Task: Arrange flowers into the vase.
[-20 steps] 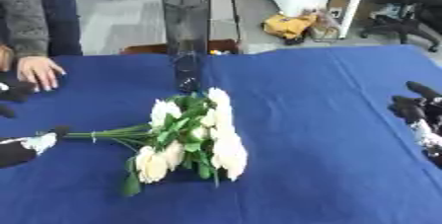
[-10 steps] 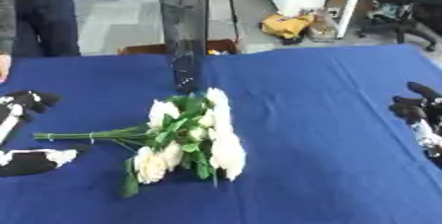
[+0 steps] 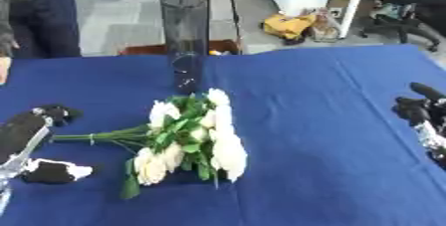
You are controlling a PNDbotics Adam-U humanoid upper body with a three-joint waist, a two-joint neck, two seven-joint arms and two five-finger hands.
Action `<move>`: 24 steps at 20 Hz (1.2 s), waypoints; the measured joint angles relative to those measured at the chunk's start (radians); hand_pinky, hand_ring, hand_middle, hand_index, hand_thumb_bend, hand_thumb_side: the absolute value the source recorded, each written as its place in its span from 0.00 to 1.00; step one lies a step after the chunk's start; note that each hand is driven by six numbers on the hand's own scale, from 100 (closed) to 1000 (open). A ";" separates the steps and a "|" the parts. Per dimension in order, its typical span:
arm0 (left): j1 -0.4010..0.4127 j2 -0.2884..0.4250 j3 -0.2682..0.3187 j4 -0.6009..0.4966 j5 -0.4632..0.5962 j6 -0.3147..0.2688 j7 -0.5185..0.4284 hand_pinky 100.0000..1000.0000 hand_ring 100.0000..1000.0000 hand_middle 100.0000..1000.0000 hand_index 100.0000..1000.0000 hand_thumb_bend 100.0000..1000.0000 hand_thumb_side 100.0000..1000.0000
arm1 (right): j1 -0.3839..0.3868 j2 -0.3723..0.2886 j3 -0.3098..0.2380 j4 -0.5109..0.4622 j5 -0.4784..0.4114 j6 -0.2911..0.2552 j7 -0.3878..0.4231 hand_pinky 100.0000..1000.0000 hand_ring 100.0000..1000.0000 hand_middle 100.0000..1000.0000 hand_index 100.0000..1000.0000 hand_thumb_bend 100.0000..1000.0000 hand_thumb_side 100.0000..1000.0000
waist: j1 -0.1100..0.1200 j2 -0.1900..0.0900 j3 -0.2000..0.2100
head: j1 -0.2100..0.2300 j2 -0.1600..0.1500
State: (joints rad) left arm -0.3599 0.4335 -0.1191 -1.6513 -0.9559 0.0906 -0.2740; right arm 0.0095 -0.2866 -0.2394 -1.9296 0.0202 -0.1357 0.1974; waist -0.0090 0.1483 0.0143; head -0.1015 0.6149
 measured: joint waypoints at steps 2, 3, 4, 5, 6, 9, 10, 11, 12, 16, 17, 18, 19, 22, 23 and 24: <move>-0.010 -0.007 -0.010 0.013 -0.039 -0.004 -0.004 0.62 0.64 0.61 0.79 0.69 0.17 | 0.000 0.000 0.000 0.000 0.000 0.000 0.000 0.85 0.89 0.61 0.95 0.00 0.51 | 0.000 0.000 -0.002 | 0.001 0.000; -0.014 -0.011 -0.014 0.019 -0.058 -0.005 -0.004 0.62 0.64 0.61 0.79 0.69 0.17 | 0.000 0.000 0.000 0.000 0.000 0.000 0.000 0.85 0.89 0.61 0.95 0.00 0.51 | 0.000 0.000 -0.002 | 0.002 0.000; -0.016 -0.015 -0.018 0.024 -0.077 -0.007 -0.004 0.62 0.64 0.61 0.79 0.69 0.17 | 0.000 0.000 0.000 0.000 0.000 0.000 0.000 0.85 0.89 0.61 0.95 0.00 0.51 | 0.000 0.000 -0.002 | 0.002 0.000; -0.016 -0.019 -0.019 0.028 -0.097 -0.009 -0.004 0.62 0.64 0.61 0.79 0.69 0.17 | 0.000 0.000 0.000 0.000 0.000 0.000 0.000 0.85 0.89 0.61 0.95 0.00 0.51 | 0.000 0.000 -0.002 | 0.002 0.000; -0.017 -0.023 -0.021 0.030 -0.117 -0.011 -0.004 0.62 0.64 0.61 0.79 0.69 0.17 | 0.000 0.000 0.000 0.000 0.000 0.000 0.000 0.85 0.89 0.61 0.95 0.00 0.51 | 0.000 0.000 -0.002 | 0.003 0.000; -0.025 -0.036 -0.031 0.045 -0.174 -0.021 -0.007 0.62 0.63 0.58 0.77 0.64 0.13 | 0.000 0.000 0.000 0.000 0.000 0.000 0.001 0.85 0.89 0.61 0.95 0.00 0.51 | 0.000 0.000 -0.004 | 0.003 0.000; -0.033 -0.043 -0.036 0.055 -0.193 -0.025 -0.010 0.62 0.63 0.58 0.77 0.61 0.11 | 0.000 0.000 0.001 0.000 0.000 0.000 0.001 0.85 0.89 0.61 0.95 0.00 0.51 | 0.000 0.000 -0.006 | 0.003 0.000; -0.039 -0.049 -0.040 0.064 -0.212 -0.027 -0.011 0.62 0.63 0.58 0.77 0.61 0.11 | 0.000 0.000 0.001 0.000 0.000 0.000 0.001 0.85 0.89 0.61 0.95 0.00 0.51 | 0.000 0.000 -0.007 | 0.004 0.000; -0.046 -0.056 -0.044 0.073 -0.230 -0.030 -0.009 0.62 0.63 0.58 0.77 0.61 0.11 | 0.000 0.000 0.001 0.000 0.000 0.000 0.001 0.85 0.89 0.61 0.95 0.00 0.51 | 0.000 0.000 -0.007 | 0.004 0.000; -0.065 -0.075 -0.052 0.109 -0.292 -0.037 -0.002 0.63 0.63 0.58 0.77 0.60 0.10 | 0.000 0.000 0.002 0.000 -0.001 0.001 0.003 0.85 0.89 0.61 0.95 0.00 0.51 | 0.000 0.000 -0.009 | 0.004 0.000; -0.072 -0.080 -0.054 0.118 -0.305 -0.038 -0.001 0.63 0.63 0.58 0.77 0.60 0.10 | 0.000 0.000 0.003 0.000 -0.001 0.001 0.004 0.85 0.89 0.60 0.95 0.00 0.51 | 0.000 0.000 -0.010 | 0.004 0.000; -0.078 -0.084 -0.056 0.128 -0.316 -0.039 0.000 0.63 0.63 0.58 0.77 0.59 0.10 | 0.000 0.000 0.003 0.000 -0.001 0.000 0.004 0.85 0.89 0.60 0.95 0.00 0.51 | 0.000 0.000 -0.011 | 0.004 0.000; -0.083 -0.088 -0.056 0.136 -0.327 -0.040 0.001 0.63 0.62 0.58 0.77 0.58 0.10 | 0.000 0.000 0.003 0.000 -0.001 0.000 0.005 0.85 0.89 0.61 0.95 0.00 0.51 | 0.000 0.000 -0.012 | 0.004 0.000; -0.092 -0.097 -0.056 0.160 -0.350 -0.038 0.009 0.62 0.62 0.57 0.77 0.57 0.08 | 0.000 0.000 0.004 0.000 -0.001 -0.001 0.005 0.85 0.89 0.60 0.95 0.00 0.51 | 0.000 0.000 -0.012 | 0.004 0.000; -0.094 -0.101 -0.055 0.168 -0.356 -0.035 0.013 0.62 0.61 0.57 0.76 0.56 0.07 | 0.000 0.000 0.004 0.000 -0.001 -0.001 0.005 0.85 0.89 0.60 0.95 0.00 0.51 | 0.000 0.000 -0.012 | 0.004 0.000; -0.097 -0.102 -0.055 0.177 -0.362 -0.031 0.018 0.62 0.61 0.57 0.76 0.56 0.07 | 0.000 0.000 0.005 0.000 -0.001 -0.001 0.006 0.85 0.89 0.60 0.95 0.00 0.51 | 0.000 0.000 -0.012 | 0.004 0.000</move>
State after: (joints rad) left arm -0.4571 0.3314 -0.1740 -1.4743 -1.3177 0.0596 -0.2562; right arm 0.0091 -0.2865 -0.2344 -1.9292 0.0193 -0.1365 0.2029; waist -0.0090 0.1483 0.0024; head -0.0979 0.6152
